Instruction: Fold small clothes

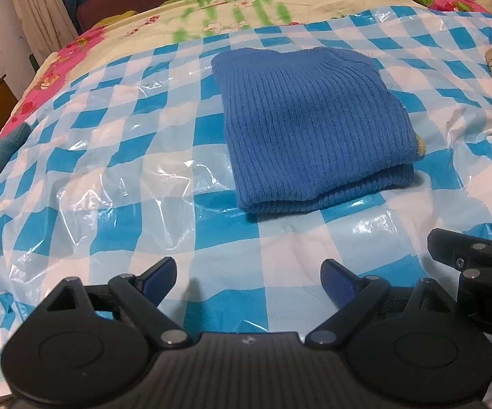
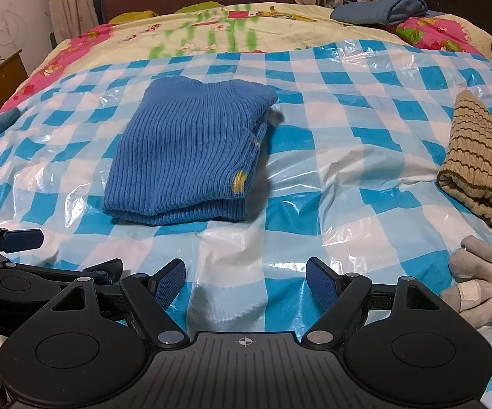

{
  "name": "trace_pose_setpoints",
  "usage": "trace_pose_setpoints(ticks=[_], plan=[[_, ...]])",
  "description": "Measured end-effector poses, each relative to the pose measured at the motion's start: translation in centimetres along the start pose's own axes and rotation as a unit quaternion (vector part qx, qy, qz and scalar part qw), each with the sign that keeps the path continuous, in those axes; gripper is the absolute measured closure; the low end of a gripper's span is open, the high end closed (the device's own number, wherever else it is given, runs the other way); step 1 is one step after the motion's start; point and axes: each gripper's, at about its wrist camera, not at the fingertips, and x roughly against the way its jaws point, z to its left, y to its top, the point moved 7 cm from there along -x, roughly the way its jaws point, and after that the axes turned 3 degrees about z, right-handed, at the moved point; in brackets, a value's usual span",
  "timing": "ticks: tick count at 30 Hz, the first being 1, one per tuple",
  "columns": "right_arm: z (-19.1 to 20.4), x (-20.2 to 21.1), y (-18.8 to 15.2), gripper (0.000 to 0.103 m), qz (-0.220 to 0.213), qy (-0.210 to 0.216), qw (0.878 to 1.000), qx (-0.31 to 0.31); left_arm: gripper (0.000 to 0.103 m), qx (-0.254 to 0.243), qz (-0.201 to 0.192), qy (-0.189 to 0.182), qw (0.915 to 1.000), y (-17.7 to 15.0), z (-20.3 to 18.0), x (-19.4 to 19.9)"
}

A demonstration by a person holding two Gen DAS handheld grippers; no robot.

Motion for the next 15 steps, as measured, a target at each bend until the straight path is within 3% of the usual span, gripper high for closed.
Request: trace_pose_setpoints(ticks=[15], plan=[[-0.14, -0.14, -0.22, 0.024, 0.002, -0.002, 1.0, -0.004, 0.007, -0.002, 0.002, 0.002, 1.0, -0.01, -0.15, -0.1]])
